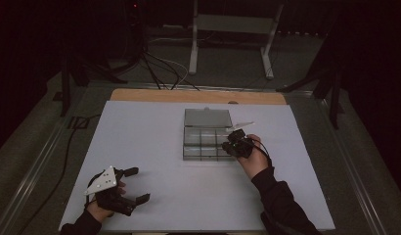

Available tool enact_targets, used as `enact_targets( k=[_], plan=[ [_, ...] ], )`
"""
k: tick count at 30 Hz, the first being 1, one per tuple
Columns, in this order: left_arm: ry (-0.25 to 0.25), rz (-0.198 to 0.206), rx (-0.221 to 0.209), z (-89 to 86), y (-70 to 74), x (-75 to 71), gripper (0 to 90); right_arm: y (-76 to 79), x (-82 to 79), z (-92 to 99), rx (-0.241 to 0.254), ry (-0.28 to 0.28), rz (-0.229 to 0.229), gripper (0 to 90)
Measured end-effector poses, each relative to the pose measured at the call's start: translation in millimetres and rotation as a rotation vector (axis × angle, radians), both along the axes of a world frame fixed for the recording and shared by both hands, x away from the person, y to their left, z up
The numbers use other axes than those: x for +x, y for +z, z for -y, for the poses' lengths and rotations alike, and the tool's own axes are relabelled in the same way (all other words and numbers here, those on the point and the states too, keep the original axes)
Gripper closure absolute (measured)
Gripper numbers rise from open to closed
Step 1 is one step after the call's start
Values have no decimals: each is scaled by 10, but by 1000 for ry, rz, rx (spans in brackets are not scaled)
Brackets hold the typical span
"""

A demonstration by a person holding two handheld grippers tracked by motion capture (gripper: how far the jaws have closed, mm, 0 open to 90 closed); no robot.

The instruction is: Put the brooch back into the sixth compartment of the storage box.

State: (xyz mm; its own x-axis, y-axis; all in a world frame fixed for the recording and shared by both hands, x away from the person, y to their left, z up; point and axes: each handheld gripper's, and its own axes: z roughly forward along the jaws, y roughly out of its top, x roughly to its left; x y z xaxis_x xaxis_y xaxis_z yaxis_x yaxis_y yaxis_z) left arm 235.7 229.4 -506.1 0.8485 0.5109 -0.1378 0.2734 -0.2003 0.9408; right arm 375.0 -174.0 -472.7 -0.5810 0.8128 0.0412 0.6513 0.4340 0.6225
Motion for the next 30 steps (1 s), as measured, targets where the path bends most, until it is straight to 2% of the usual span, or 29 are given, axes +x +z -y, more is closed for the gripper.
enact_targets(
  k=[10,19,21,23,24,27,28,30],
  plan=[
    [0,0,1,1,-1,0,15,-51,35,-1,-4,0,-15,849],
    [0,-1,0,0,-2,2,15,-31,53,4,-7,-5,-13,820],
    [0,-1,0,-1,-1,1,15,-24,57,12,2,-5,-7,745],
    [0,-1,0,-1,-1,1,15,-16,55,16,10,-8,-5,722],
    [0,-1,0,-1,-1,1,15,14,48,34,45,-4,16,585],
    [0,-1,0,0,-1,2,15,50,40,49,68,19,41,457],
    [0,-1,0,0,-1,1,15,65,38,55,81,29,45,370],
    [0,-2,1,0,-1,1,15,76,37,57,77,31,52,276]
  ],
)
